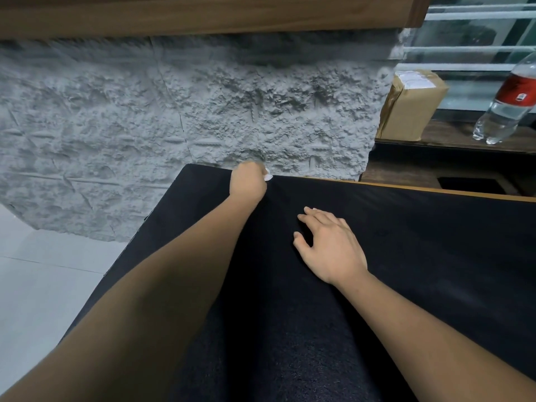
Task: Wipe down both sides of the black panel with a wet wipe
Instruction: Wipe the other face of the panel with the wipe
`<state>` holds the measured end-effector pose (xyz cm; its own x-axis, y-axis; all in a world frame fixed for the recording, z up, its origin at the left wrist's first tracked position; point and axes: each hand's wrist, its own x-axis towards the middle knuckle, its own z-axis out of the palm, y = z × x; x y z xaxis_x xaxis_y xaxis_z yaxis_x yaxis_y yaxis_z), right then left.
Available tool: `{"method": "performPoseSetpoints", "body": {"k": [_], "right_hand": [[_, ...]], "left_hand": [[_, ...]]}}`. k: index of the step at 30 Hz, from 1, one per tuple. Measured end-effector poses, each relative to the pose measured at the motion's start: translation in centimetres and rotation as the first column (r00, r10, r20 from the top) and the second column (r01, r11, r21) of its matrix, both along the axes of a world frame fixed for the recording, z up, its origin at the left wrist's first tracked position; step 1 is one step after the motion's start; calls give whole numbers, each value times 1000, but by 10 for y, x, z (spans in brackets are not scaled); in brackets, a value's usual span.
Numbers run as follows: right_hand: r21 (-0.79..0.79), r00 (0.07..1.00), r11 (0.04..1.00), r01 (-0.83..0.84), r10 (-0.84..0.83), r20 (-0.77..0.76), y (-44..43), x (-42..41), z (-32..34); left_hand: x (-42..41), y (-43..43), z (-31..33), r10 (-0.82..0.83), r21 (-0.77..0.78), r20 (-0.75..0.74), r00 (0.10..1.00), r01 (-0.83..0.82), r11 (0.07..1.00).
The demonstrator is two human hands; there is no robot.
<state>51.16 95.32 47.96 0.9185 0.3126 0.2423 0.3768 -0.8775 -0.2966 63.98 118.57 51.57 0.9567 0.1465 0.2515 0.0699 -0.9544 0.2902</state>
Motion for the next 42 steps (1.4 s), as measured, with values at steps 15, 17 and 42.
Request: {"method": "performPoseSetpoints", "body": {"k": [15,17,42], "right_hand": [[11,1000,1000,5,-5,-17,-1,0,0],[13,1000,1000,6,-6,-19,-1,0,0],[18,1000,1000,0,1,-25,-1,-2,2]], "left_hand": [[-1,83,6,-7,6,-4,1000,7,1000],[-1,94,6,21,8,-15,1000,-21,1000],[-26,188,-10,321,-358,-139,937,-349,866]]}}
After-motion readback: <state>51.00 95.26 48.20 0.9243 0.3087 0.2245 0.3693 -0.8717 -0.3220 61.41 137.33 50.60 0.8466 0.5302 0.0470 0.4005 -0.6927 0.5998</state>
